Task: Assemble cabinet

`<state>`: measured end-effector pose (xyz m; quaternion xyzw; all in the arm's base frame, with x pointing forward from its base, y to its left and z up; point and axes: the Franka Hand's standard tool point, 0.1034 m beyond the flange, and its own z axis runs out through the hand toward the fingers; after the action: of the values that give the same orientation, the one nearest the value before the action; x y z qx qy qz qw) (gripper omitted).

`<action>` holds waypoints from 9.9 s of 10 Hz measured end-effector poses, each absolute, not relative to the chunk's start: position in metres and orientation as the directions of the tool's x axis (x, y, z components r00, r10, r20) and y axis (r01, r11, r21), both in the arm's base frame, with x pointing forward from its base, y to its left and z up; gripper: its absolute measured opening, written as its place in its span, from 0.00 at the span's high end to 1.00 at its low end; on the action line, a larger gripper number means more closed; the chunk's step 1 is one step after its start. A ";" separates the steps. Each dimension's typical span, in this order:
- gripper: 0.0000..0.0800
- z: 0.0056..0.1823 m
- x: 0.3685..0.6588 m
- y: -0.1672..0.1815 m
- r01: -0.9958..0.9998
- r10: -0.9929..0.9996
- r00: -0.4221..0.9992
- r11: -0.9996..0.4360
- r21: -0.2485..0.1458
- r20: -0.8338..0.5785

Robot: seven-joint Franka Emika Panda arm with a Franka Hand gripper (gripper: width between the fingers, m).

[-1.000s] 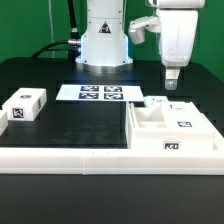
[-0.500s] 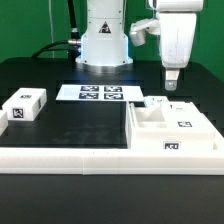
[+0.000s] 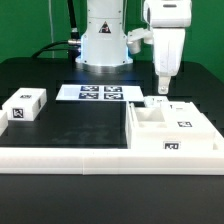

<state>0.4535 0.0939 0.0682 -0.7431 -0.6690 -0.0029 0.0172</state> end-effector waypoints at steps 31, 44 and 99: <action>0.91 0.049 0.413 0.089 0.987 0.989 0.144 -0.142 -0.070 0.016; 0.91 0.062 0.429 0.062 0.979 0.981 0.193 -0.192 -0.061 0.004; 0.91 0.059 0.575 0.046 0.999 0.999 0.016 -0.018 0.039 0.041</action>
Offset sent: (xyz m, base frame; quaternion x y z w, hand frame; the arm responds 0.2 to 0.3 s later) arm -0.0194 0.0058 -0.0151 0.0266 0.0209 0.0003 0.9994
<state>0.5754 0.0458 0.0589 -0.7128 -0.7008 -0.0282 0.0003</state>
